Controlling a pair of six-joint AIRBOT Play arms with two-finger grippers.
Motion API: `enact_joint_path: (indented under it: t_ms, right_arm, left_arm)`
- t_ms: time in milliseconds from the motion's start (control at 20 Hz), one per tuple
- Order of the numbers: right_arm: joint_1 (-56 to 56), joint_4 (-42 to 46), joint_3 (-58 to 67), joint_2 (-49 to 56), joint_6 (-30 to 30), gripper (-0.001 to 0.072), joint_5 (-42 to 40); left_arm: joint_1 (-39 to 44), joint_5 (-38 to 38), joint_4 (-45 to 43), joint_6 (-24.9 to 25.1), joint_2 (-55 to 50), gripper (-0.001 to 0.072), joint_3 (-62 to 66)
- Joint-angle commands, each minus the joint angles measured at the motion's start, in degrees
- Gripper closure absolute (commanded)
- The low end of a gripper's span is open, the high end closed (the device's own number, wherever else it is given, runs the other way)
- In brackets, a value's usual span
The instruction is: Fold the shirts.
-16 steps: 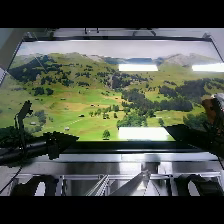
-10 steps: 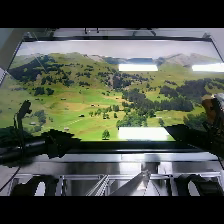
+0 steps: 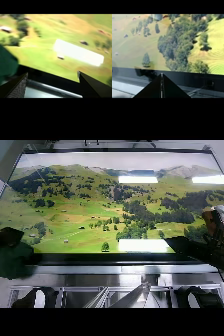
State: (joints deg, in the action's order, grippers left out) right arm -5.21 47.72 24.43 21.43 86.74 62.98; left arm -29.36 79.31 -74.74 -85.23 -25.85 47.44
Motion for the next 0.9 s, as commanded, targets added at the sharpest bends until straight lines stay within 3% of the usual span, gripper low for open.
enact_joint_path:
  t_ms: [0, 250, 700, 850]
  right_arm:
    - [0.0, 0.0, 0.0, 0.0, 0.0, 0.0687, 0.0]
    - [0.0, 0.0, 0.0, 0.0, 0.0, 0.0686, 0.0]
    - [0.0, 0.0, 0.0, 0.0, 0.0, 0.0687, 0.0]
    - [0.0, 0.0, 0.0, 0.0, 0.0, 0.0687, 0.0]
  left_arm:
    - [-7.5, 3.2, -9.5, -4.4, -5.9, -0.0012, 3.8]
    - [-13.0, 0.9, -18.8, -4.4, -19.4, -0.0012, 2.6]
    - [-19.3, -9.0, -17.6, -2.0, -44.2, -0.0013, -0.5]
    - [-19.3, -8.7, -9.5, 3.6, -50.2, 0.0019, -0.4]
